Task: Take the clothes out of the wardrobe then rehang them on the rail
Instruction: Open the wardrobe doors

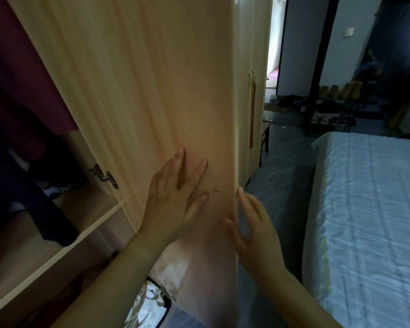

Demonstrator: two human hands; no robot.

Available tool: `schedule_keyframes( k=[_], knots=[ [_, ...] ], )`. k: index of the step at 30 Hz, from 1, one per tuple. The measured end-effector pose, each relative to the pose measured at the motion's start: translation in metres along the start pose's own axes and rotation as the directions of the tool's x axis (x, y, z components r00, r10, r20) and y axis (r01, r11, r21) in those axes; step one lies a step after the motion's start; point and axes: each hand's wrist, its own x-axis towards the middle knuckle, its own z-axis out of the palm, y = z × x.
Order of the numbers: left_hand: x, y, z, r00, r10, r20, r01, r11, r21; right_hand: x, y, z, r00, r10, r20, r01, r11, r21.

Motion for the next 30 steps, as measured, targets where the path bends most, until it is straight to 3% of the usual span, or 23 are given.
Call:
schedule_keyframes(
  k=[5, 10, 14, 18, 21, 24, 27, 30],
  knots=[
    [-0.045, -0.035, -0.024, 0.972, -0.106, 0.211, 0.1, 0.994, 0.04, -0.035, -0.04, 0.004, 0.998, -0.023, -0.055, 0.012, 0.982, -0.187],
    [-0.116, -0.089, -0.058, 0.945, -0.218, 0.245, 0.22, 0.975, 0.022, -0.041, -0.084, 0.056, 0.977, -0.075, 0.2, 0.113, 0.976, -0.186],
    [-0.177, -0.133, -0.102, 0.892, -0.416, 0.178, 0.392, 0.906, 0.157, -0.03, -0.123, 0.127, 0.88, -0.231, 0.415, 0.24, 0.97, 0.032],
    [-0.235, -0.168, -0.153, 0.83, -0.558, 0.015, 0.531, 0.797, 0.288, -0.02, -0.181, 0.203, 0.734, -0.442, 0.516, 0.321, 0.895, 0.31],
    [-0.267, -0.181, -0.185, 0.742, -0.65, -0.163, 0.658, 0.66, 0.364, -0.014, -0.225, 0.257, 0.632, -0.577, 0.517, 0.327, 0.803, 0.498],
    [-0.285, -0.189, -0.202, 0.595, -0.706, -0.384, 0.802, 0.487, 0.347, -0.006, -0.266, 0.303, 0.54, -0.7, 0.468, 0.324, 0.686, 0.652],
    [-0.289, -0.194, -0.203, 0.453, -0.725, -0.519, 0.89, 0.403, 0.214, 0.008, -0.301, 0.337, 0.471, -0.79, 0.393, 0.26, 0.55, 0.794],
    [-0.281, -0.193, -0.194, 0.284, -0.791, -0.542, 0.946, 0.323, 0.023, 0.018, -0.326, 0.359, 0.43, -0.842, 0.326, 0.152, 0.423, 0.893]
  ],
)
